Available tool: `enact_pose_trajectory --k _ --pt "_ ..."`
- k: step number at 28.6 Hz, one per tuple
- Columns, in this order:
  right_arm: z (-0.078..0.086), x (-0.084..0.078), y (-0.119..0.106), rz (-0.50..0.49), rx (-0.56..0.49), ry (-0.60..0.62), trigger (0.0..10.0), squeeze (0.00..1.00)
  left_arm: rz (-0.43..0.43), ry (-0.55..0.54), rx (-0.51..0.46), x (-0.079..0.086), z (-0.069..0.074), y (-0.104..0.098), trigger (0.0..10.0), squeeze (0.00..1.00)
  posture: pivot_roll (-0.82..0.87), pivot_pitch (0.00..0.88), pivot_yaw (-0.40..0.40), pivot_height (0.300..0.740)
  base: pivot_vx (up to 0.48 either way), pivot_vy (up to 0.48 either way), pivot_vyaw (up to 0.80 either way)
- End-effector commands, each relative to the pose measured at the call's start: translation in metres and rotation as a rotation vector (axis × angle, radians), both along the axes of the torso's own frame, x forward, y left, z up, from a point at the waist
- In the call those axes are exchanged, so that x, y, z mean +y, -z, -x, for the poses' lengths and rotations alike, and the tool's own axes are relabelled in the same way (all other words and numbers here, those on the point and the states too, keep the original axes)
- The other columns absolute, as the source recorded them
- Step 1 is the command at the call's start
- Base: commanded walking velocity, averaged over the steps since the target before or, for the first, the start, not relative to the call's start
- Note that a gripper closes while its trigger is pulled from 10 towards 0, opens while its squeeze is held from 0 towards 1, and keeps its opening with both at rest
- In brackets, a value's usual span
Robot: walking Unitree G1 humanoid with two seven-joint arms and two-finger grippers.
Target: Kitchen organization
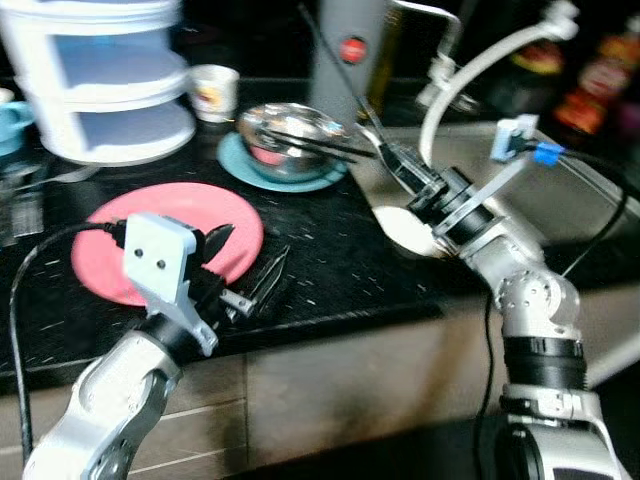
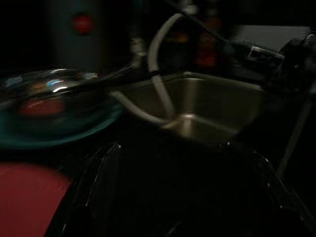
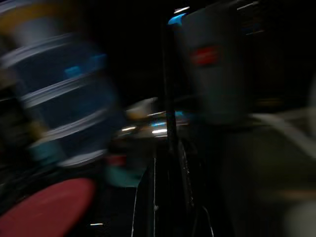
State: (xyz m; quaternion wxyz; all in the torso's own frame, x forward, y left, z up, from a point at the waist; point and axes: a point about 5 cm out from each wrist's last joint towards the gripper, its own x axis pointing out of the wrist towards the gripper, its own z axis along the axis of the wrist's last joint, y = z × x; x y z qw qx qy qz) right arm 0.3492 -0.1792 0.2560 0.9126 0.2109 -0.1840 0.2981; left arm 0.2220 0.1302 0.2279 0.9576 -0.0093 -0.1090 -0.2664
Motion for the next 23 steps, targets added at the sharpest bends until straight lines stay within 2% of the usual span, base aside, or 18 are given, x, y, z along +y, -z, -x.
enact_pose_trajectory --k 1,4,8,10,11,12,15,16,17,19,21,22,23 --pt "-0.007 -0.012 0.001 0.013 0.026 0.139 10.0 0.0 -0.016 0.018 0.004 -0.002 -0.002 0.002 10.0 0.0 0.18 0.0 -0.044 0.74 0.0 0.0 -0.8" --pt "-0.017 -0.022 0.01 0.056 0.097 0.309 10.0 0.0 -0.017 0.028 0.001 -0.003 -0.004 0.002 10.0 0.0 0.18 0.0 -0.045 0.74 0.0 0.0 -0.27" --pt "-0.024 -0.021 0.02 0.247 0.145 0.44 10.0 0.0 -0.016 0.029 -0.002 -0.003 -0.005 0.001 10.0 0.0 0.18 0.0 -0.046 0.74 0.0 0.0 0.0" --pt "-0.024 -0.021 0.022 0.274 0.15 0.458 10.0 0.0 -0.015 0.029 -0.003 -0.003 -0.005 0.001 10.0 0.0 0.18 0.0 -0.046 0.74 0.0 0.0 0.0" --pt "-0.027 -0.02 0.026 0.329 0.179 0.485 10.0 0.0 -0.015 0.029 -0.003 -0.003 -0.005 0.001 10.0 0.0 0.18 0.0 -0.048 0.74 0.0 0.0 0.0" --pt "-0.03 -0.015 0.036 0.451 0.213 0.533 10.0 0.0 -0.014 0.029 -0.004 -0.003 -0.005 0.001 10.0 0.0 0.18 0.0 -0.049 0.74 0.0 0.0 0.0" --pt "-0.032 -0.008 0.04 0.492 0.214 0.526 10.0 0.0 -0.015 0.03 -0.004 -0.004 -0.005 0.002 10.0 0.0 0.18 0.0 -0.05 0.74 0.0 0.0 0.0" --pt "-0.034 -0.006 0.04 0.492 0.214 0.533 10.0 1.0 -0.015 0.031 -0.004 -0.004 -0.005 0.002 10.0 0.0 0.18 0.0 -0.05 0.74 0.0 0.0 0.0" --pt "-0.034 -0.006 0.04 0.492 0.214 0.533 10.0 1.0 -0.015 0.031 -0.004 -0.004 -0.005 0.002 10.0 0.0 0.18 0.0 -0.05 0.74 0.0 0.0 0.0" --pt "-0.04 -0.006 0.036 0.45 0.209 0.643 10.0 1.0 -0.014 0.031 -0.003 -0.004 -0.005 0.002 10.0 0.0 0.19 0.0 -0.051 0.74 0.0 0.0 0.0" --pt "-0.041 -0.007 0.034 0.431 0.205 0.671 10.0 1.0 -0.014 0.031 -0.003 -0.004 -0.005 0.002 10.0 0.0 0.19 0.0 -0.053 0.74 0.0 0.0 0.0" --pt "-0.041 -0.008 0.019 0.31 0.152 0.741 10.0 1.0 -0.015 0.03 -0.004 -0.003 -0.005 0.002 10.0 0.0 0.19 0.0 -0.055 0.74 0.0 0.0 0.0" --pt "-0.039 -0.007 0.01 0.243 0.113 0.735 10.0 0.22 -0.015 0.028 -0.004 -0.003 -0.004 0.002 10.0 0.0 0.2 0.0 -0.055 0.74 0.0 0.0 0.0"
